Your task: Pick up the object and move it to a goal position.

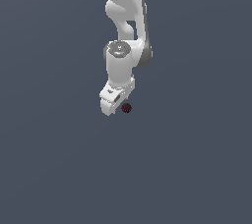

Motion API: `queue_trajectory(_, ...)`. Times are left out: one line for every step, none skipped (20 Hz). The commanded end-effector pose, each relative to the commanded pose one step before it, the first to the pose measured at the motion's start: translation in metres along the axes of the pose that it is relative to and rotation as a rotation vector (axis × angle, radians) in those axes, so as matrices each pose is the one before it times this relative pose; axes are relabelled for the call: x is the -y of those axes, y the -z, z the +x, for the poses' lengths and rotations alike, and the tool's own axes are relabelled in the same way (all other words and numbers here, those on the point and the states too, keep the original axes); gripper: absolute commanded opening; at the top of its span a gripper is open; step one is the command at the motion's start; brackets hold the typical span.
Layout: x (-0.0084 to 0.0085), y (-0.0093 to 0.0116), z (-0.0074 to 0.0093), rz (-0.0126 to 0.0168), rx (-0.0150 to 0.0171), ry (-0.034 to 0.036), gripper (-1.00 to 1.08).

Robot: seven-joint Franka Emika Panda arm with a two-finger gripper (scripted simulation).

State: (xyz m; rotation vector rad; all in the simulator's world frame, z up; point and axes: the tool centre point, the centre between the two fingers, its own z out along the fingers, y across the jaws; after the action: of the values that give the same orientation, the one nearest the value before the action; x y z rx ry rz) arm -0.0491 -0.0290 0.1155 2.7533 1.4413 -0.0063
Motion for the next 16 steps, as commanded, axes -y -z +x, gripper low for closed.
queue_trajectory(0.00646,-0.00482,0.00015,0.00298,-0.00187,0.07576,1.0)
queue_trajectory(0.00256,-0.00188,0.00024,0.00121,-0.00082,0.02958,1.0)
queue_trajectory(0.00257,-0.00186,0.00032,0.00119,-0.00089,0.02962,1.0)
queue_trajectory(0.00257,-0.00184,0.0004,0.00117,-0.00096,0.02962,1.0)
queue_trajectory(0.00257,-0.00183,0.00048,0.00115,-0.00102,0.02964,1.0)
queue_trajectory(0.00257,-0.00181,0.00055,0.00112,-0.00109,0.02965,1.0)
queue_trajectory(0.00257,-0.00179,0.00063,0.00109,-0.00115,0.02967,1.0)
queue_trajectory(0.00256,-0.00177,0.00071,0.00106,-0.00122,0.02968,1.0)
queue_trajectory(0.00255,-0.00176,0.00078,0.00103,-0.00128,0.02969,1.0)
queue_trajectory(0.0025,-0.00171,0.00085,0.00097,-0.00132,0.02918,1.0)
queue_trajectory(0.00237,-0.00162,0.00089,0.00089,-0.00132,0.02789,1.0)
queue_trajectory(0.00223,-0.00151,0.0009,0.00081,-0.00129,0.02639,1.0)
queue_trajectory(0.00209,-0.00141,0.00091,0.00073,-0.00126,0.0249,1.0)
queue_trajectory(0.00195,-0.00132,0.0009,0.00066,-0.00122,0.02339,1.0)
queue_trajectory(0.00181,-0.00122,0.00089,0.00059,-0.00118,0.0219,1.0)
queue_trajectory(0.00167,-0.00113,0.00086,0.00053,-0.00112,0.02038,1.0)
